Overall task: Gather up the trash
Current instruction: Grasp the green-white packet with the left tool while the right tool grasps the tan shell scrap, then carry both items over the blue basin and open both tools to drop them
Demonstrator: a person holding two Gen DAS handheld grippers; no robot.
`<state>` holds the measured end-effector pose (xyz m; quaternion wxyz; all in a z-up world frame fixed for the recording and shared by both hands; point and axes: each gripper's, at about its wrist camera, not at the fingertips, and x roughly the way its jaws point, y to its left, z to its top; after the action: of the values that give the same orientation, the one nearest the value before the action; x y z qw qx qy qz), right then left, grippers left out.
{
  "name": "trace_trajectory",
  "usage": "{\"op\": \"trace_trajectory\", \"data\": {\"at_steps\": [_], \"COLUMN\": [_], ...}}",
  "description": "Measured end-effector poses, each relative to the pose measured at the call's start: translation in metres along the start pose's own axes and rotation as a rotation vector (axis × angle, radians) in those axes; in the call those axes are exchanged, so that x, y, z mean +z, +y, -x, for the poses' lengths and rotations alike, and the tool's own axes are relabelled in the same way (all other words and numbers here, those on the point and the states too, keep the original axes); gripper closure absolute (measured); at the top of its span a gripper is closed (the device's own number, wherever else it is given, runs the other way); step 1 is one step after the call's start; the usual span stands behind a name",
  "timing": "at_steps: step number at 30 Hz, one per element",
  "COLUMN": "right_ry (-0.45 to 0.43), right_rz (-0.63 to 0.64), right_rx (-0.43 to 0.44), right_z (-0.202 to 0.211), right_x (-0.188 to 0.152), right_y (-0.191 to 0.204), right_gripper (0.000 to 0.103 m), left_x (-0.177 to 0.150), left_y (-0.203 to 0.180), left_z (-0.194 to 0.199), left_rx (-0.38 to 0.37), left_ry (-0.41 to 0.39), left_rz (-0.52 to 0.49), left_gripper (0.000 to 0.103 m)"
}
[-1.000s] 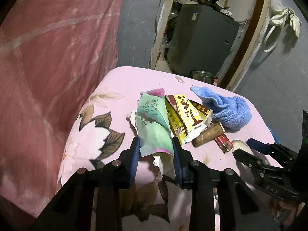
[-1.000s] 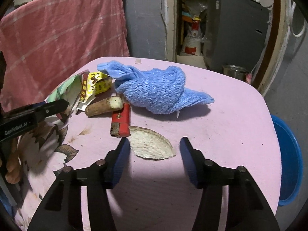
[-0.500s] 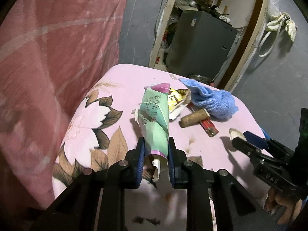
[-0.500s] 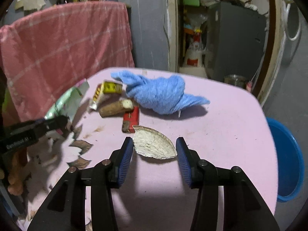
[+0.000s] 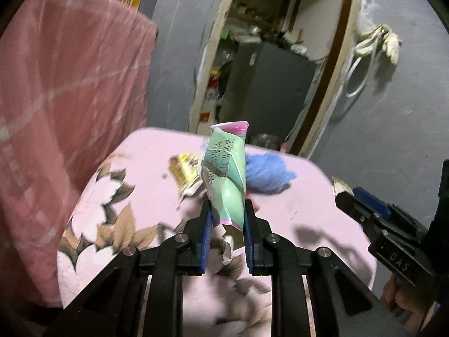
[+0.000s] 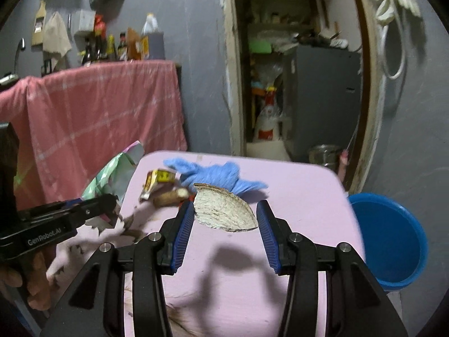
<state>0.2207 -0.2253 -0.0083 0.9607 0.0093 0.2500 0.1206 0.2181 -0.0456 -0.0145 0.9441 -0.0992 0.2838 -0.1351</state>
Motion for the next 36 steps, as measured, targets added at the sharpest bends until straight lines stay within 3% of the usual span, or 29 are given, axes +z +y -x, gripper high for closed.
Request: {"op": "trace_trajectory", "data": {"at_steps": [9, 18, 28, 36], "right_ry": [-0.155, -0.287, -0.307, -0.218], "right_rz": [-0.016, -0.069, -0.166, -0.268], "right_rx": [-0.129, -0.261, -0.383, -0.421], "right_z": [0.045, 0.076, 0.083, 0.068], "right_x": [0.016, 0.023, 0.002, -0.028], "right_y": [-0.027, -0.085, -0.163, -0.214], "right_gripper": [0.059, 0.059, 0.059, 0.058], "left_x": [0.026, 0.032, 0.032, 0.03], "left_y": [-0.052, -0.128, -0.206, -0.241], "left_z": [0.003, -0.025, -0.089, -0.147], "left_rx": [-0.083, -0.171, -0.271, -0.313], "left_ry": [-0.153, -0.154, -0.043, 0.121], "left_rz": [-0.046, -0.117, -0.209, -0.229], "left_gripper": [0.086, 0.085, 0.085, 0.084]}}
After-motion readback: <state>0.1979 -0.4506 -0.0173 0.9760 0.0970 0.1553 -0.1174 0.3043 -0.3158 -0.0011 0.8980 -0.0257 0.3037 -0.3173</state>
